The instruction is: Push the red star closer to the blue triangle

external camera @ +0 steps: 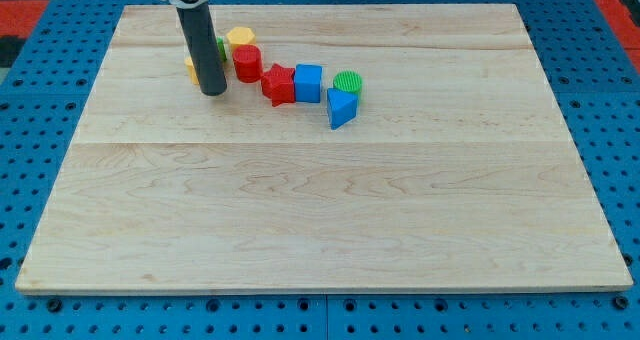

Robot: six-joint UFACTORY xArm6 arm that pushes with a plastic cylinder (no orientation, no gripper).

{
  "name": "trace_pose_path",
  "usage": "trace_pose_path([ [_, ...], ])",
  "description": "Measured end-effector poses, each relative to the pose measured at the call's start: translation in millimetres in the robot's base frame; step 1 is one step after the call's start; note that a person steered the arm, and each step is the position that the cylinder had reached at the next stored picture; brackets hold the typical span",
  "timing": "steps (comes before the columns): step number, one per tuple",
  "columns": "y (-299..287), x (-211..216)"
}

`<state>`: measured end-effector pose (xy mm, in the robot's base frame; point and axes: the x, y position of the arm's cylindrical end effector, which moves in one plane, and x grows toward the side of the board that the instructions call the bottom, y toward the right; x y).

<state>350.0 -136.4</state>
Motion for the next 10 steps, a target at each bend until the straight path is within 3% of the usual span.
trace_pose_path([
  [3, 58.0, -68.2],
  [4, 69.4, -67.8],
  [6, 76.1, -12.9],
  [10, 61.6, 50.8],
])
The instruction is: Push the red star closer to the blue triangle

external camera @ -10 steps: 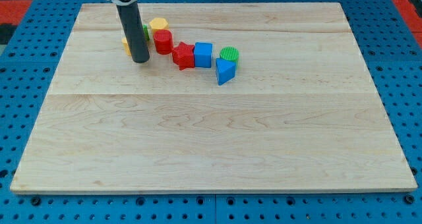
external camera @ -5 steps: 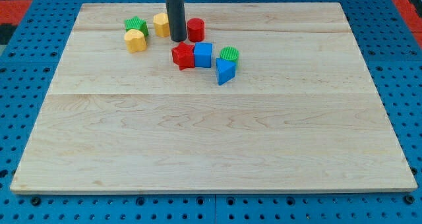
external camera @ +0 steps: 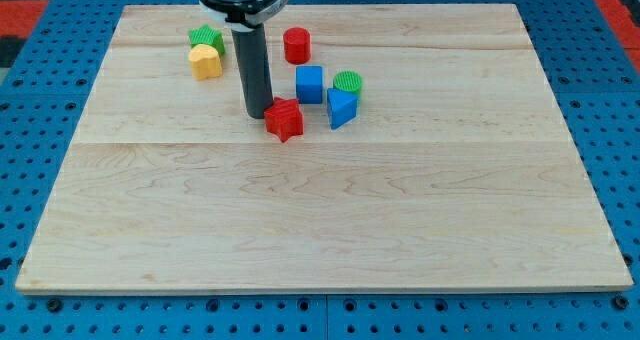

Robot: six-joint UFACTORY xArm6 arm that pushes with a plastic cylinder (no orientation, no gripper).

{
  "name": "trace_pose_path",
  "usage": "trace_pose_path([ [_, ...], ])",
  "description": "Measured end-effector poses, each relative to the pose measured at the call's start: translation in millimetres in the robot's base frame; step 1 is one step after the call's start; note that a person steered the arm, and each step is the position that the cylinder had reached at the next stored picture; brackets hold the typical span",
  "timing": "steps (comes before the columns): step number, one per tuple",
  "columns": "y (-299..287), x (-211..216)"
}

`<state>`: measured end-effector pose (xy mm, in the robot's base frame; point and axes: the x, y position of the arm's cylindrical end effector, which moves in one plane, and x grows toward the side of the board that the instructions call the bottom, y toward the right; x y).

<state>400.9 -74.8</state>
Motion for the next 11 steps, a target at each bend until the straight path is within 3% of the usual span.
trace_pose_path([
  [2, -3.2, 33.4],
  [8, 42.6, 1.8],
  [10, 28.9, 19.7],
  [11, 49.8, 32.1],
])
